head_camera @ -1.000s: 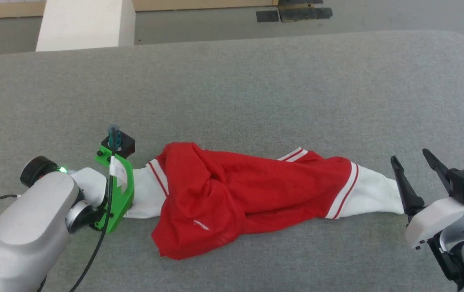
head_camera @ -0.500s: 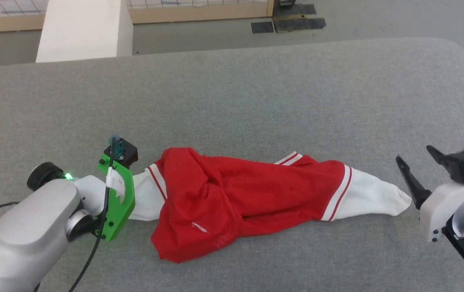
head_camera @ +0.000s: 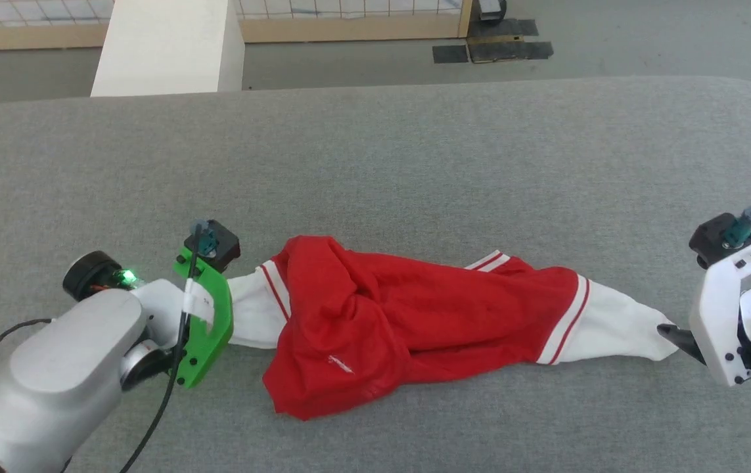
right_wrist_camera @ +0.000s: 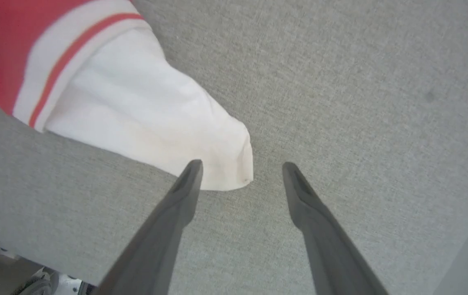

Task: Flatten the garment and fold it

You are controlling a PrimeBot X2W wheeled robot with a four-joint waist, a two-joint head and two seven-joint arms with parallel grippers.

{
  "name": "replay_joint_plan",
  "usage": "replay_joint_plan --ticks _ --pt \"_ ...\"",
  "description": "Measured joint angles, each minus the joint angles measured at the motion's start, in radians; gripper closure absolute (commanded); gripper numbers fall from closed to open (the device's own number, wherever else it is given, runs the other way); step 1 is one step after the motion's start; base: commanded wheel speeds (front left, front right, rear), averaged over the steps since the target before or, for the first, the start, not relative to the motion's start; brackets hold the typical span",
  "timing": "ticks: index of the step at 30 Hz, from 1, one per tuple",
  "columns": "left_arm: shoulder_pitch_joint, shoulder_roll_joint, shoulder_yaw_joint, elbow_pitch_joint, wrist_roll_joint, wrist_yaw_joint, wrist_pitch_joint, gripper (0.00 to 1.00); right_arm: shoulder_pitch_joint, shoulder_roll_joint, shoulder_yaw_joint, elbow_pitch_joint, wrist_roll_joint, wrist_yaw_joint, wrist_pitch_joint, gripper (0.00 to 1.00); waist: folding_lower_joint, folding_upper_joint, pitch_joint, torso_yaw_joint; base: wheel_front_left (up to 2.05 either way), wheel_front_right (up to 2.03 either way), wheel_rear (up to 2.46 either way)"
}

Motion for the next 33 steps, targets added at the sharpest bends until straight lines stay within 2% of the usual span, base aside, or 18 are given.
replay_joint_plan --ticks 4,8,16,17,18,24,29,33 --pt "-0.032 -0.013 -0.023 0.005 0.000 0.000 -0.011 1.00 -0.055 0.011 0.055 0.086 0.033 0.000 0.022 0.00 0.0000 0.0000 0.020 0.013 0.00 0.00 0.00" --pt "-0.065 -0.018 -0.041 0.011 0.000 0.000 -0.025 1.00 -0.093 0.048 0.104 0.175 0.041 0.000 -0.010 0.00 0.0000 0.0000 0.045 0.025 0.00 0.00 0.00" --pt "-0.096 -0.019 -0.074 0.030 -0.008 0.000 -0.056 1.00 -0.155 0.044 0.255 0.230 0.100 0.000 -0.095 0.00 0.0000 0.0000 0.088 0.042 0.00 0.00 0.00" --pt "-0.097 -0.019 -0.076 0.033 -0.010 0.000 -0.061 1.00 -0.159 0.042 0.265 0.234 0.109 0.000 -0.108 0.56 0.0000 -0.0001 0.089 0.041 0.00 0.00 0.00" --pt "-0.098 -0.019 -0.080 0.038 -0.012 0.000 -0.064 1.00 -0.164 0.040 0.276 0.239 0.123 0.000 -0.129 1.00 0.0000 0.0000 0.089 0.040 0.00 0.00 0.00" --pt "-0.090 -0.018 -0.093 0.074 -0.021 0.000 -0.114 1.00 -0.191 0.047 0.354 0.267 0.146 -0.001 -0.268 1.00 0.0000 0.0000 0.061 0.028 0.00 0.00 0.00" --pt "-0.056 -0.023 -0.095 0.102 -0.032 0.000 -0.224 1.00 -0.196 0.040 0.388 0.261 0.149 0.000 -0.415 1.00 0.0000 0.0000 0.009 0.019 0.00 0.00 0.00" --pt "-0.060 -0.020 -0.080 0.098 0.013 0.012 -0.325 1.00 -0.228 0.010 0.365 0.216 0.138 0.000 -0.555 1.00 0.0000 0.0000 -0.043 0.015 0.00 0.00 0.00"
